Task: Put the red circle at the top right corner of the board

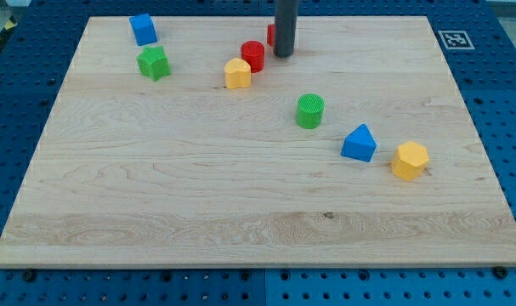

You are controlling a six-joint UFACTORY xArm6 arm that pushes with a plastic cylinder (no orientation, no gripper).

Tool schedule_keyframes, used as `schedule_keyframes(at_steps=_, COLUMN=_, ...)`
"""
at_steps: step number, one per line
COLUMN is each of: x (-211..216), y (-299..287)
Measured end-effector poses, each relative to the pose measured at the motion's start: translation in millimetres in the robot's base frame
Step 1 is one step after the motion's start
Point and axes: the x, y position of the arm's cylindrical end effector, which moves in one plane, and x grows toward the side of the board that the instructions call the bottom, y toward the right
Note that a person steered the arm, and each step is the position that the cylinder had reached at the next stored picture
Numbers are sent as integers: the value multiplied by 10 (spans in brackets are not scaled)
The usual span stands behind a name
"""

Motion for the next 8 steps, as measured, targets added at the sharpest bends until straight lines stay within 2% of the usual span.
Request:
schedule_keyframes(at_steps=3, x=-32, y=27)
schedule_keyframes(at_steps=5, x=250, y=-78)
schedule_keyframes(at_steps=7, x=10, y=-767)
schedule_keyframes(at_steps=8, x=-249, y=-976)
